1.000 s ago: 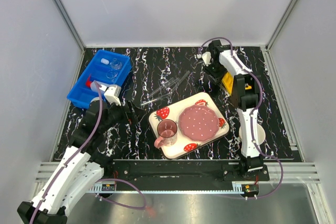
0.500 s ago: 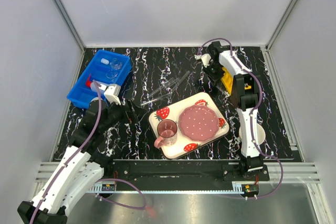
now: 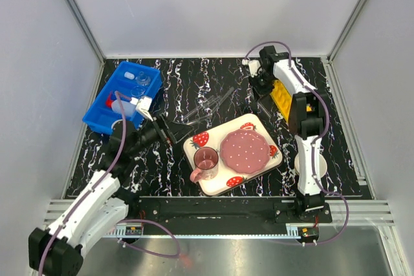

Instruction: Organize the chemistry lab equipment

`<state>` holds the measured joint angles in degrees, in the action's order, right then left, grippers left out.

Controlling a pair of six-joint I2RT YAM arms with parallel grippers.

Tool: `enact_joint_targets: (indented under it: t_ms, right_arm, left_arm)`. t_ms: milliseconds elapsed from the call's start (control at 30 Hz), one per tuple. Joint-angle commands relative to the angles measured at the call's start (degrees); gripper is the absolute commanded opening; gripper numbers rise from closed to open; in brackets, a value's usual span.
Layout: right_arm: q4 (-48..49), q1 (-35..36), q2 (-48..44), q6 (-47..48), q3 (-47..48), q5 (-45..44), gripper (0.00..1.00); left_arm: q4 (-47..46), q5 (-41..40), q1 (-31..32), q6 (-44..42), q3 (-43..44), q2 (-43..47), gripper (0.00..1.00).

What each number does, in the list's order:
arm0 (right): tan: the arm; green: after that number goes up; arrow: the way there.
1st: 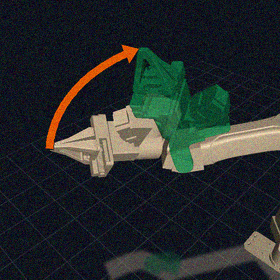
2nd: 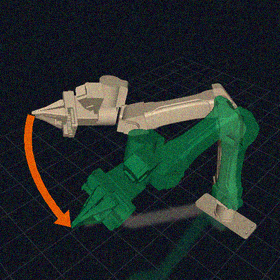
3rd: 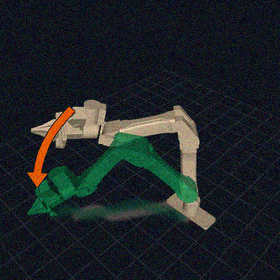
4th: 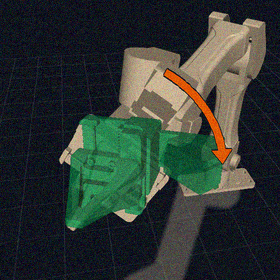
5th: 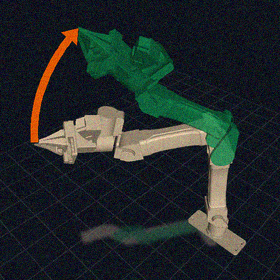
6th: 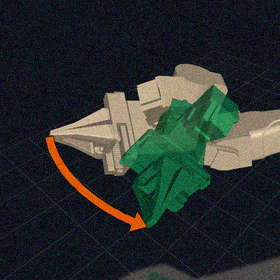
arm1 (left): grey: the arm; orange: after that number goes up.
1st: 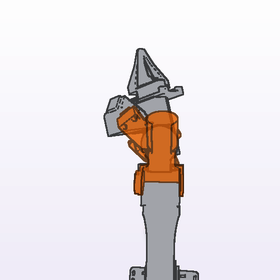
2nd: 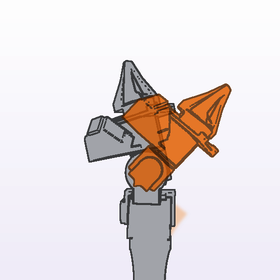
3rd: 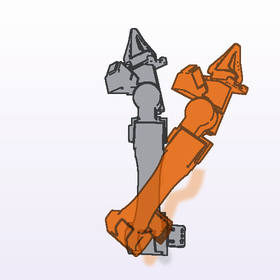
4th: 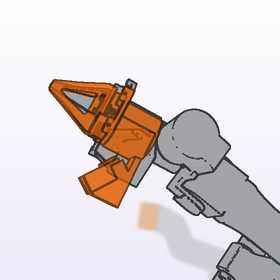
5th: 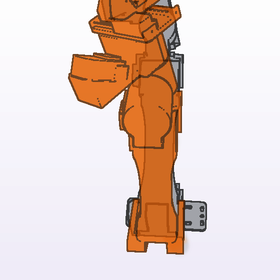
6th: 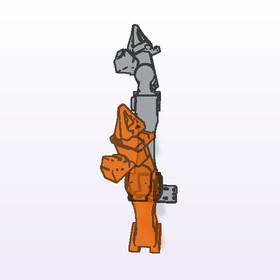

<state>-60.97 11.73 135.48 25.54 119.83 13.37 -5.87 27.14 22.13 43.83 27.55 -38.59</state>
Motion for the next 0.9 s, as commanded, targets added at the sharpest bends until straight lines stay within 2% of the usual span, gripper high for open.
enact_joint_targets:
  t_ms: [0, 133, 367, 567, 867]
  right_arm:
    - [2.78, 0.05, -11.45, -3.83, 1.46, 7.11, 0.19]
    - [3.22, -0.04, -15.77, -6.81, 1.72, 11.32, 0.19]
    - [6.91, -0.30, -27.17, -16.65, -2.05, 27.13, 0.20]
    - [15.61, -0.65, -38.42, -27.62, -14.59, 36.55, 0.20]
    - [41.00, -4.17, -49.95, -52.42, -36.13, 46.75, 0.21]
  left_arm:
    - [-15.48, 5.91, 0.28, 5.47, 1.80, -6.56, 0.99]
    - [-15.75, 4.60, 3.87, 2.41, 6.63, -12.29, 0.99]
    - [-18.65, 0.64, 10.38, 1.17, 16.46, -25.21, 0.99]
    - [-20.93, -2.88, 14.78, 2.92, 24.37, -36.80, 0.99]
    - [-23.22, -6.66, 19.97, 5.47, 31.24, -45.34, 0.96]
